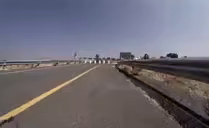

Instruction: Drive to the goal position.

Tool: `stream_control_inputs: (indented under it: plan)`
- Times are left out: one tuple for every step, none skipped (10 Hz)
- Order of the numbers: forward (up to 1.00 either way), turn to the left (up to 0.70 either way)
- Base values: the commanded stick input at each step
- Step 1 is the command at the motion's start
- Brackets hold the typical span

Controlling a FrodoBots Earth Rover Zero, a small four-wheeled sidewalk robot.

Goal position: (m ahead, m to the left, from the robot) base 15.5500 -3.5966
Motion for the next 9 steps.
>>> stream_control_inputs:
  plan:
    - [1.00,0.00]
    - [1.00,0.00]
    - [1.00,0.00]
    - [1.00,0.00]
    - [1.00,0.00]
    - [1.00,0.00]
    - [1.00,0.00]
    - [1.00,0.00]
    - [1.00,0.00]
